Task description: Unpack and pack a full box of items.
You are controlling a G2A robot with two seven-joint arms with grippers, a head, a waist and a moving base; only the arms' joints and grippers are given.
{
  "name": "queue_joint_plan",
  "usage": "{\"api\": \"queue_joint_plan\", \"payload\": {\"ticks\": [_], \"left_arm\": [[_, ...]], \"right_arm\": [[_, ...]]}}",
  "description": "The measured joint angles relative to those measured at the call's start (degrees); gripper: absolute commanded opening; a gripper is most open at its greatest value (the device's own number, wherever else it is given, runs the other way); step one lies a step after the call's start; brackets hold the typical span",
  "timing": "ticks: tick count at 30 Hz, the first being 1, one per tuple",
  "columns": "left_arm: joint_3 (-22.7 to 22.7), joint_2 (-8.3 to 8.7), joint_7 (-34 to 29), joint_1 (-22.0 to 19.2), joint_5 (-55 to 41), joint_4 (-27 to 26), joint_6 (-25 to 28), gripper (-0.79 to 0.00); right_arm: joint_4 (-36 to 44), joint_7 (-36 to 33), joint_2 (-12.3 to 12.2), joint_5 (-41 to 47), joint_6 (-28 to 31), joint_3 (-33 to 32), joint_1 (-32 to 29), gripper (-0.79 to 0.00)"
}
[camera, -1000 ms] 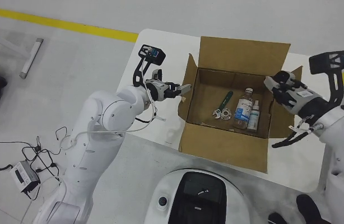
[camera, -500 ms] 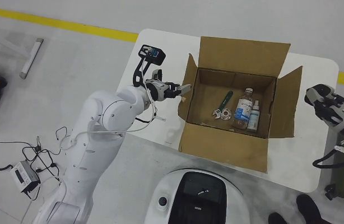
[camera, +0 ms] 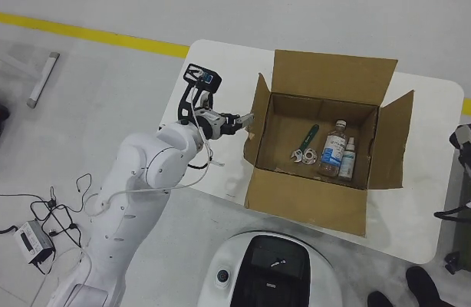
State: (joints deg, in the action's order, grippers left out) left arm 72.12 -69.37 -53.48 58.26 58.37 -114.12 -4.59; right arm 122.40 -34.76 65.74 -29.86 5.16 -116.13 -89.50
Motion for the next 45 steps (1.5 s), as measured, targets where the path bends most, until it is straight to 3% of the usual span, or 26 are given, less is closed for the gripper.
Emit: {"api": "queue_joint_plan", "payload": {"ticks": [1, 6, 12, 22, 34, 45], "left_arm": [[-0.6, 0.04, 1.0, 0.7, 2.6, -0.1, -0.2, -0.785], [-2.1, 0.04, 4.0, 2.4, 10.8, 0.8, -2.7, -0.785], [-4.8, -0.44, 4.1, 1.9, 12.9, 3.3, -2.8, -0.785], [-10.1, -1.91, 7.4, -1.8, 2.6, 7.4, 4.9, -0.785], [-14.7, -3.02, 9.2, -6.2, -2.6, 13.1, 13.3, -0.785], [-18.0, -3.78, 7.8, -8.1, -1.8, 17.9, 14.8, -0.785]], "right_arm": [[-1.0, 1.9, 0.1, -0.1, 0.0, 0.8, -0.6, -0.785], [-3.3, 6.7, 0.5, -2.3, 0.3, 6.5, -1.1, -0.785], [-3.6, 7.4, 0.6, -4.6, 0.6, 13.2, 0.3, -0.785], [-6.9, 5.7, 0.6, -9.5, 0.3, 20.4, 2.4, -0.785], [-9.5, 0.9, 0.5, -15.8, -2.8, 26.2, 7.0, -0.785], [-8.0, -0.3, 0.5, -17.0, -7.5, 25.9, 7.7, -0.785]]}}
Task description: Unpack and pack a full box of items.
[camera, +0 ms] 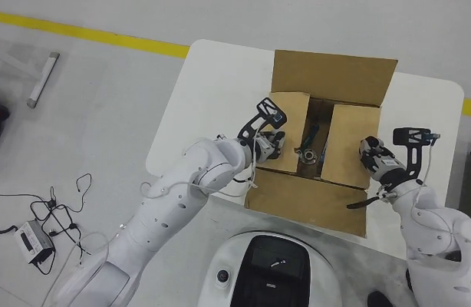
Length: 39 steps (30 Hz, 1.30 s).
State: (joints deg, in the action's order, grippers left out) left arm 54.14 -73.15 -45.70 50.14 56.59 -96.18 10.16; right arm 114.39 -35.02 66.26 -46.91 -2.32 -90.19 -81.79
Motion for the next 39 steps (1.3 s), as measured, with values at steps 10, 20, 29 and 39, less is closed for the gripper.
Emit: {"api": "queue_joint_plan", "payload": {"ticks": [10, 20, 29, 39], "left_arm": [[-1.4, -0.57, -2.2, -1.2, 0.2, 2.7, -0.5, -0.785], [-0.5, -0.83, -2.9, -1.9, -0.5, 1.6, -1.6, 0.000], [8.8, 1.07, -5.1, 2.2, 0.1, -10.1, 0.1, 0.000], [17.6, 3.81, -6.2, 12.8, 5.9, -19.4, 13.3, 0.000]], "right_arm": [[4.3, -1.6, -0.3, 3.0, -1.2, -3.9, 0.0, -0.785], [4.2, -1.2, -0.3, 4.6, -0.8, -4.2, 0.1, -0.785], [3.8, 1.1, -0.3, 6.9, -0.7, -5.0, 0.1, -0.785], [3.3, 1.7, -0.4, 8.0, -1.0, -5.8, 0.3, -0.785]]}}
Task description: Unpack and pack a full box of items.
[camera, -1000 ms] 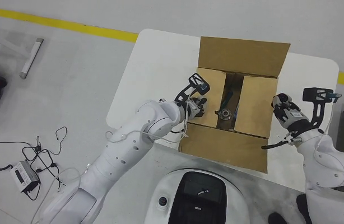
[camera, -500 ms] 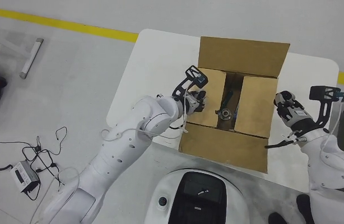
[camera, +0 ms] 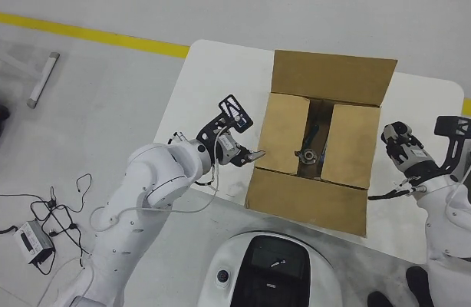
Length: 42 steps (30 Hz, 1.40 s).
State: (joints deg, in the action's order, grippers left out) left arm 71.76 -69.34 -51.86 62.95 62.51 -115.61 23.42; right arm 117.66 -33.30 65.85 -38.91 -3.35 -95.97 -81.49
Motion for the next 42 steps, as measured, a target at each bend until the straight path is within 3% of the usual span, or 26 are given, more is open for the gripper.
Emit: {"api": "queue_joint_plan", "payload": {"ticks": [12, 20, 26, 32, 37, 42], "left_arm": [[-0.3, 0.11, 1.3, 0.0, -0.3, 0.1, 1.4, 0.000], [3.0, 1.94, 4.0, 3.5, 8.4, -4.9, 15.3, 0.000], [2.7, 3.77, 7.3, 9.1, 26.1, -9.9, 28.3, 0.000], [0.8, 5.11, 15.7, 14.2, 43.4, -11.7, 30.7, 0.000], [-3.0, 6.14, 26.5, 17.1, 56.6, -9.6, 26.9, 0.000], [-6.2, 6.64, 35.6, 16.8, 64.1, -6.7, 22.6, 0.000]], "right_arm": [[0.8, -0.4, -0.2, 1.4, 0.2, -0.9, -0.6, -0.785], [0.8, -0.2, -0.3, 1.9, 0.3, -1.0, -0.7, -0.785], [0.4, -0.3, -0.3, 2.1, 0.3, -0.9, -0.3, -0.785], [0.0, -0.5, -0.5, 1.8, 0.3, -0.9, -0.1, -0.785], [-0.2, -0.5, -0.5, 1.7, 0.3, -1.0, -0.1, -0.785], [-0.3, -0.4, -0.6, 1.6, 0.1, -1.1, -0.2, -0.785]]}}
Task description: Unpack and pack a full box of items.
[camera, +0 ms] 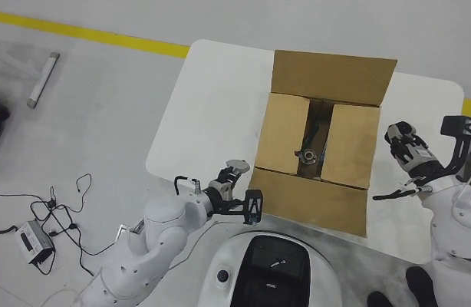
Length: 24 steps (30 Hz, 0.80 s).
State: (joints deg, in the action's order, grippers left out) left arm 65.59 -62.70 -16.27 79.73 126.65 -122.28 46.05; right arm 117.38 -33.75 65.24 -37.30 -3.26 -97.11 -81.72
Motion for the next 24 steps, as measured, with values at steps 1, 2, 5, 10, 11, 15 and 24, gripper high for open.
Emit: {"api": "queue_joint_plan", "payload": {"ticks": [1, 2, 5, 10, 11, 15, 24], "left_arm": [[-0.8, 0.06, 1.7, -0.6, 1.7, 0.8, -0.9, 0.000], [-1.3, 0.05, 2.5, -1.0, 2.9, 1.5, -1.7, 0.000], [-2.9, -0.35, 1.8, -2.5, 3.5, 3.2, -4.1, 0.000], [-5.0, -0.61, 4.1, -4.7, 4.3, 4.1, -3.6, 0.000], [-5.1, -0.63, 4.4, -4.9, 4.3, 4.2, -3.7, 0.000], [-4.7, -0.74, 5.0, -5.4, 3.1, 4.0, -4.3, 0.000], [-4.0, -1.07, 6.6, -6.7, -0.8, 4.4, -5.1, -0.006]], "right_arm": [[0.0, 0.0, 0.0, 0.0, -0.1, 0.0, 0.0, -0.785], [0.0, 0.0, 0.0, 0.0, -0.1, -0.1, -0.1, -0.785], [0.0, 0.1, -0.1, 0.0, -0.3, -0.1, -0.2, -0.785], [-0.2, 0.0, -0.1, -0.1, -0.4, -0.3, -0.4, -0.785], [-0.2, 0.1, -0.1, -0.1, -0.4, -0.4, -0.4, -0.785], [-0.4, 0.1, -0.2, -0.1, -0.3, -0.4, -0.4, -0.785], [-1.9, 0.7, -0.2, -0.2, -0.7, 1.2, 0.2, -0.785]]}}
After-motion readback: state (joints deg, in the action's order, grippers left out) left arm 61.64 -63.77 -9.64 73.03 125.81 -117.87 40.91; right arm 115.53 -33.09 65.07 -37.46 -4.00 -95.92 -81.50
